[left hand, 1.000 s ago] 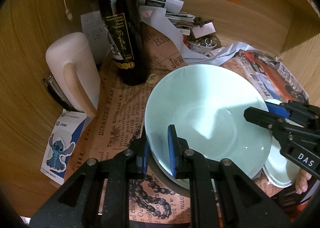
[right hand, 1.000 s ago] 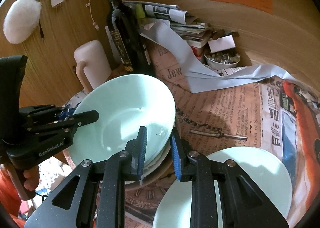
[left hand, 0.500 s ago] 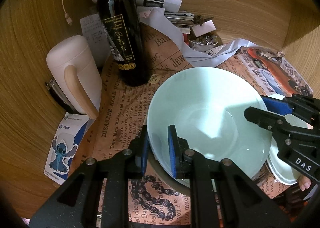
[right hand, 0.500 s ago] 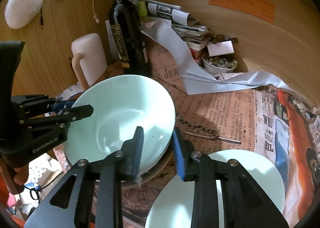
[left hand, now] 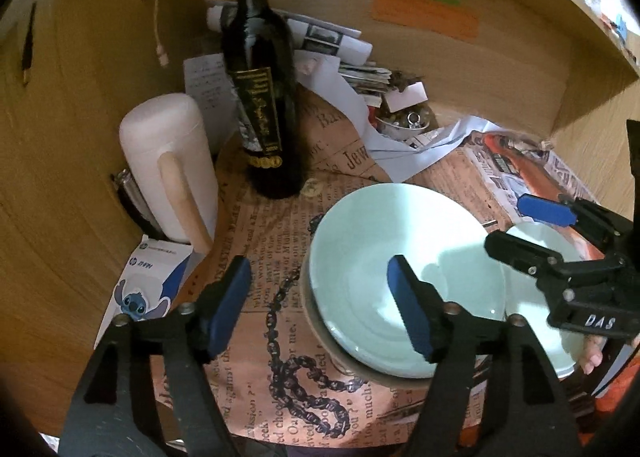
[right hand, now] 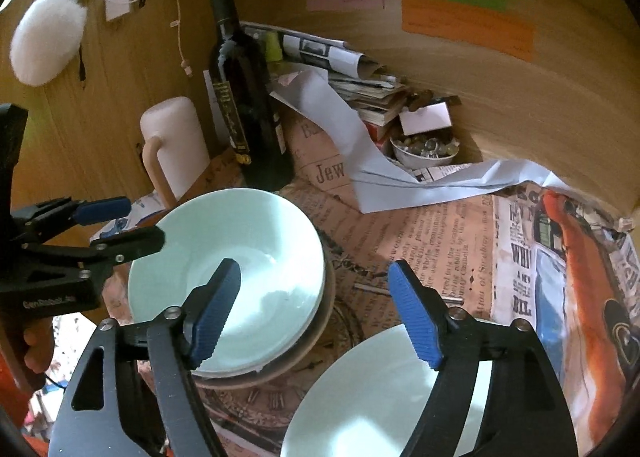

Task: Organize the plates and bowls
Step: 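Grip the rim of the nested bowl and plate stack with both tools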

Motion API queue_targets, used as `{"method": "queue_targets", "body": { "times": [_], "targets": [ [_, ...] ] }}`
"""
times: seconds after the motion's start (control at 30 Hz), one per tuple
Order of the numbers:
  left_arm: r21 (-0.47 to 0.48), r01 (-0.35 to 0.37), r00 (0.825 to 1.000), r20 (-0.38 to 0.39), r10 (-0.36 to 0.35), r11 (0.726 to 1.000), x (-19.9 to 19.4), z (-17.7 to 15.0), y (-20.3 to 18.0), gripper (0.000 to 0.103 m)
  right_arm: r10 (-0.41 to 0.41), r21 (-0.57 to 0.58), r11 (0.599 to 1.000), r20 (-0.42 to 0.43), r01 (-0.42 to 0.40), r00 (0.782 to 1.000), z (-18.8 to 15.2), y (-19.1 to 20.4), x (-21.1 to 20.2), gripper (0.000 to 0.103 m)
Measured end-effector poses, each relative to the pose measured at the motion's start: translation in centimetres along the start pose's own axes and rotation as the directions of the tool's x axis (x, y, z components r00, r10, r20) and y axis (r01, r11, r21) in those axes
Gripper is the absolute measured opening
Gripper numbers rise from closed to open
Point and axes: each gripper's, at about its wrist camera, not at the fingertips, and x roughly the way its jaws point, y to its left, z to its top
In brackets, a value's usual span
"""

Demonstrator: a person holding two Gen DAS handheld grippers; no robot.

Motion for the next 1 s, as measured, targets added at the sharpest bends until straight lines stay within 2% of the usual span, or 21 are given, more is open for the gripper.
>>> {"method": "queue_targets", "body": {
  "times": [0.07,0.3,0.5,0.73,0.87,1.0],
  "targets": [
    [-0.007,0.015,1.0,-0.027,-0.015,1.0,0.3,-0.3,0.3,0.078,0.015,0.015,1.0,-0.021,-0.015,1.0,0.0,-0.5,0.3,0.074],
    [-0.043,0.065,0.989,-0.13,-0.07,0.997,2.2,-1.5,1.0,0.078,0.063,0.062,0.997,-0.121,-0.056,0.991,-0.4,-1.7,1.9,0.074],
    [-0.112,0.145,0.965,-0.202,-0.166,0.983,3.6,-1.9,1.5,0.078,0.092,0.056,0.995,-0.182,-0.083,0.979,-0.6,-1.3,2.9,0.073],
    [-0.112,0.154,0.964,-0.202,-0.174,0.982,4.0,-1.8,1.4,0.078,0.136,0.089,0.989,-0.242,-0.117,0.961,-1.1,-1.5,4.5,0.054],
    [-0.108,0.169,0.959,-0.213,-0.189,0.98,4.6,-1.7,1.4,0.062,0.161,0.119,0.984,-0.267,-0.133,0.95,-1.5,-2.0,5.5,0.049],
    [-0.121,0.19,0.95,-0.228,-0.214,0.974,5.2,-1.7,1.4,0.051,0.179,0.108,0.982,-0.269,-0.155,0.946,-1.6,-1.6,5.6,0.042]
  ]
}}
